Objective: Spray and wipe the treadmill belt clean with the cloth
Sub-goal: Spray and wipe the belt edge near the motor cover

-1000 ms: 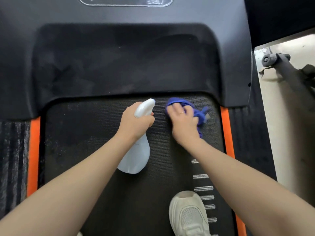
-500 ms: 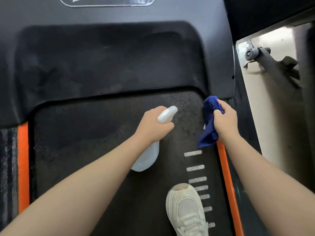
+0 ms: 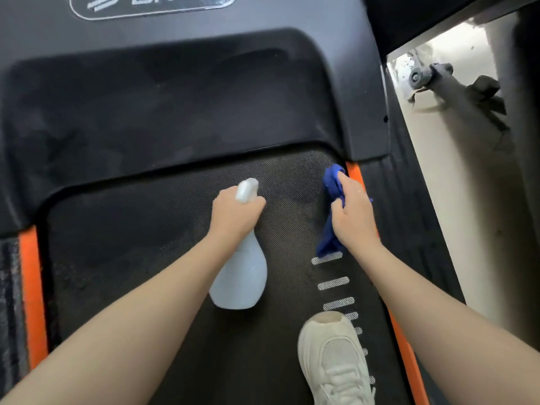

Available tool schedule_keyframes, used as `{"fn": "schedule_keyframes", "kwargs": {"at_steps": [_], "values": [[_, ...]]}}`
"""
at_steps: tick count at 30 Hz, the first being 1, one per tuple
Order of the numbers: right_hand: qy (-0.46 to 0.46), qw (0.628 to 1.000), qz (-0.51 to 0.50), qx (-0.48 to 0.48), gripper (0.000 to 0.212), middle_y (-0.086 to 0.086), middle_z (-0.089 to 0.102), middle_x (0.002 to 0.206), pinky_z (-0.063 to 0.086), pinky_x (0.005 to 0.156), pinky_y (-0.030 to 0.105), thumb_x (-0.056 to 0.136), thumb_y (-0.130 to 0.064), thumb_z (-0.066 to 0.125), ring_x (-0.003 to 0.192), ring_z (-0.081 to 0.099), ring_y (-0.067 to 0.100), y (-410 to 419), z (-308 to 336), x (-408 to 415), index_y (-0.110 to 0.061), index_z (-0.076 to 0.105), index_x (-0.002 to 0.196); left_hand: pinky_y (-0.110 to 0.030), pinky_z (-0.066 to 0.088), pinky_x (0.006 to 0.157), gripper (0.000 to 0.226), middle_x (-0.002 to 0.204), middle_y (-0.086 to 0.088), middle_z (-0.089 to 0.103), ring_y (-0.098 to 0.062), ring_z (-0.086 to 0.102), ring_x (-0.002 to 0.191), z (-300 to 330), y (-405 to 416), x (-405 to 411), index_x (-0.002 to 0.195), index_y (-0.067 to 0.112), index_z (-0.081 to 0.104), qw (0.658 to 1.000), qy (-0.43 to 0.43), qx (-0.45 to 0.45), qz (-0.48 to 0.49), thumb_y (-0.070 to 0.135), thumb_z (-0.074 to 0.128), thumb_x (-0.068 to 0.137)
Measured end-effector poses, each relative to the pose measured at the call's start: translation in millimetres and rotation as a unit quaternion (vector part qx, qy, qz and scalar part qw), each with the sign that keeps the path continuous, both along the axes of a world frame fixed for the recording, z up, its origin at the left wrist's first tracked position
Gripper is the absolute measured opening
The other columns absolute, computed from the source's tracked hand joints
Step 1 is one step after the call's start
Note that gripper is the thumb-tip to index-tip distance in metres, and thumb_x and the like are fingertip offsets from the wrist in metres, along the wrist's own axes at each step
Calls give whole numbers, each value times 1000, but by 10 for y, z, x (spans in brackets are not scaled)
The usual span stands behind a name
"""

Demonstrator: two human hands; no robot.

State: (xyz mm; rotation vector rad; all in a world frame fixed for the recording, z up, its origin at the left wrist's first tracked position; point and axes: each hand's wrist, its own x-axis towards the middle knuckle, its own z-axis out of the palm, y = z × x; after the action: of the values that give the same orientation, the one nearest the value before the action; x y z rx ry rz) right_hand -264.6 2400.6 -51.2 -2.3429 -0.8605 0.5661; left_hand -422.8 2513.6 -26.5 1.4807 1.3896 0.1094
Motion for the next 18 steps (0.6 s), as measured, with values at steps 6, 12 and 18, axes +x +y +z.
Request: {"fn": "schedule_keyframes", "kwargs": {"at_steps": [6,12,18], "values": [[-140,969,86,-184,48,4,38,142,36,88,45,90,-9,48,120,38,32,745,-247,-264,-19,42,137,-36,44,87,32,96,3,56,-16,51,90,62,272,-168,92,20,52,998,-41,-6,48,34,52,63],[-302,861,404,-74,43,12,65,107,43,55,35,67,-11,48,77,60,32,880,-324,-365,-13,68,106,-26,44,73,35,84,6,58,-13,53,81,32,346,-103,94,13,62,994,-72,12,83,32,55,65],[-316,898,191,-241,52,18,61,112,46,61,38,62,-4,70,85,59,36,696,-346,-44,-13,65,114,-13,44,72,34,94,3,69,-11,61,90,6,281,-51,92,16,64,996,-76,18,37,30,53,63]]}}
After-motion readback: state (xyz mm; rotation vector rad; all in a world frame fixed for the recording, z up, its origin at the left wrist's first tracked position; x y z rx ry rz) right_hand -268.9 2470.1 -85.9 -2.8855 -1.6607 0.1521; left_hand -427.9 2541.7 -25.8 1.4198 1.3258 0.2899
